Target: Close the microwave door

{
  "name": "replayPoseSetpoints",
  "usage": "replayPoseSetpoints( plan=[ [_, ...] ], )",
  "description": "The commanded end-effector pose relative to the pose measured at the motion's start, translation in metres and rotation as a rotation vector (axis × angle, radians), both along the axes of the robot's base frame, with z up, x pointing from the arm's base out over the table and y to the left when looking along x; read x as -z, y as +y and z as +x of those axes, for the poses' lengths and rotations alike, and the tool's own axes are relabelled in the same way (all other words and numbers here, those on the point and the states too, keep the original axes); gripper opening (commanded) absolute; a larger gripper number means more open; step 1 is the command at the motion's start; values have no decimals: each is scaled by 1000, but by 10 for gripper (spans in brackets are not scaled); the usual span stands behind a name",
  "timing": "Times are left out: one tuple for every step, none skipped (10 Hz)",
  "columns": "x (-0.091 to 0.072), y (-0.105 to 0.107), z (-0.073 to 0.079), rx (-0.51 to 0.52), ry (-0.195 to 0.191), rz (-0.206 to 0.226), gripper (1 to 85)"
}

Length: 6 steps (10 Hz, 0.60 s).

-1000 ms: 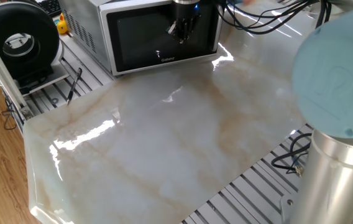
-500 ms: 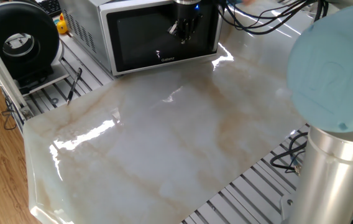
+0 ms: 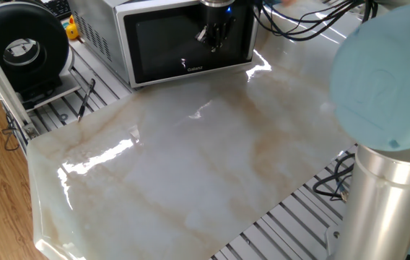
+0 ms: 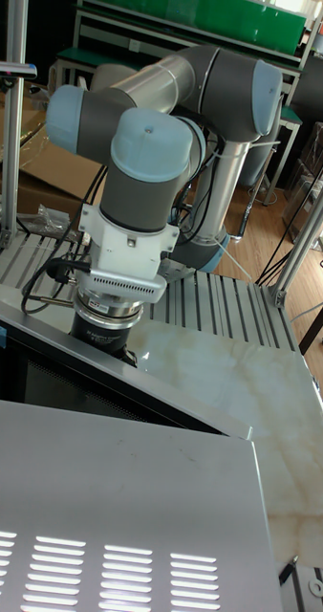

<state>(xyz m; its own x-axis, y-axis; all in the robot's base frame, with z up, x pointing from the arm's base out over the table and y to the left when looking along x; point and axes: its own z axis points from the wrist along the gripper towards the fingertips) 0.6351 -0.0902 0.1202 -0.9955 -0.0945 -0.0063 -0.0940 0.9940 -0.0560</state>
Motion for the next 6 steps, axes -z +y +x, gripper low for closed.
replayPoseSetpoints(
  plan=[
    [2,-4,10,-27,-10,0,13],
    [2,-5,10,-30,-10,-3,13],
    [2,-5,12,-35,-10,-3,13],
    [2,-3,13,-38,-12,0,13],
    [2,4,13,-38,-19,29,13],
    [2,11,16,-37,-30,55,13]
  ],
)
